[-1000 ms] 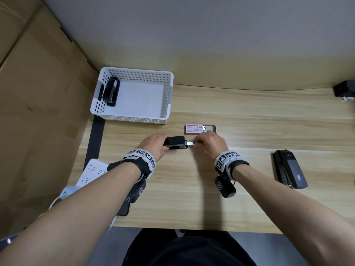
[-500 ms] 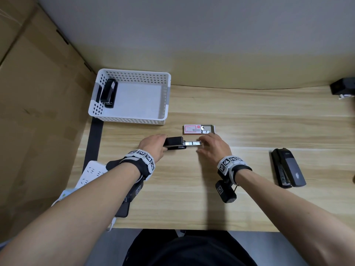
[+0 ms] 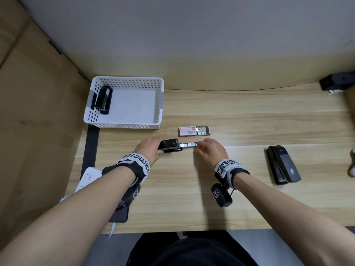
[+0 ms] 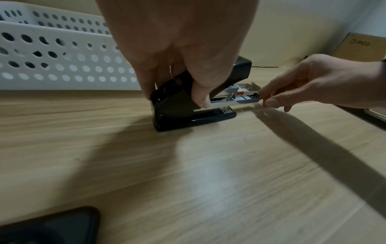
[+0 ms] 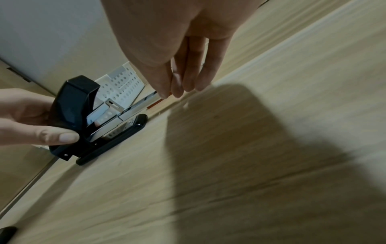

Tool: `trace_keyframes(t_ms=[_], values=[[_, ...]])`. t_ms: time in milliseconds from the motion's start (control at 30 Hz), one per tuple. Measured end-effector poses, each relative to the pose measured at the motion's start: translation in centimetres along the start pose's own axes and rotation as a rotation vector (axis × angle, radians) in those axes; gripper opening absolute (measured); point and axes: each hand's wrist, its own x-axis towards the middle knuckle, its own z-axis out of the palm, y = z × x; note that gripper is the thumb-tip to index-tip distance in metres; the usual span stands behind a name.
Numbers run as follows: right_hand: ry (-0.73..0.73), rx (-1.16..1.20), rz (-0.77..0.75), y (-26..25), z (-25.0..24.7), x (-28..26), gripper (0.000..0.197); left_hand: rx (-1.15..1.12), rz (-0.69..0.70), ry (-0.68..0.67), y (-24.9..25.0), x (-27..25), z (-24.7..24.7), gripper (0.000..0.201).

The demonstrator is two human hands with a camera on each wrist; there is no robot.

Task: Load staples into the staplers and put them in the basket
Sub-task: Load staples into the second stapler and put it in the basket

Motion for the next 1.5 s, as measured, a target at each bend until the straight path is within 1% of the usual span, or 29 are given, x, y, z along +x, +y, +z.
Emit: trace_keyframes(t_ms=[167,367,500,600,733,867,1067,1133,1267,1400,1500], values=[[-0.018,0.003,-0.025,-0.6,0.3,-0.1,0.020,-0.022,0.012,0.018,-0.1,-0.2,0.0,0.019],[-0.068,0.062,-0.057,-2.7,0.9,-0.1,0.030,-0.032,0.018,0.010,-0.1,-0.3,-0.1,0.015],[-0.036,0.152,-0.017,-3.9,1.7,0.0,0.031,-0.025,0.026,0.009,-0.2,-0.3,-0.1,0.018],[-0.039,0.224,0.022,-4.0,2.1,0.1,0.033,-0.027,0.044,0.019,-0.2,-0.3,0.0,0.017],[-0.065,0.345,0.037,-4.6,2.6,0.2,0.044,-0.020,0.040,0.018,-0.2,-0.2,0.0,0.018],[-0.074,0.453,0.050,-5.2,3.2,0.1,0.048,-0.009,0.049,0.019,-0.2,-0.2,0.1,0.020],[-0.085,0.529,0.100,-5.4,3.7,0.2,0.057,0.023,0.060,0.019,-0.1,-0.1,0.0,0.022],[-0.075,0.534,0.096,-5.6,3.8,0.1,0.060,0.035,0.056,0.016,0.1,-0.1,0.0,0.022],[-0.070,0.539,0.100,-5.8,4.1,-0.3,0.060,0.045,0.049,0.003,0.2,-0.1,-0.2,0.023],[-0.108,0.504,0.072,-5.5,3.5,-0.2,0.060,0.008,0.060,0.010,0.0,-0.3,-0.3,0.024],[-0.138,0.450,0.065,-5.1,3.1,-0.1,0.065,-0.031,0.044,0.002,-0.1,-0.3,-0.3,0.022]])
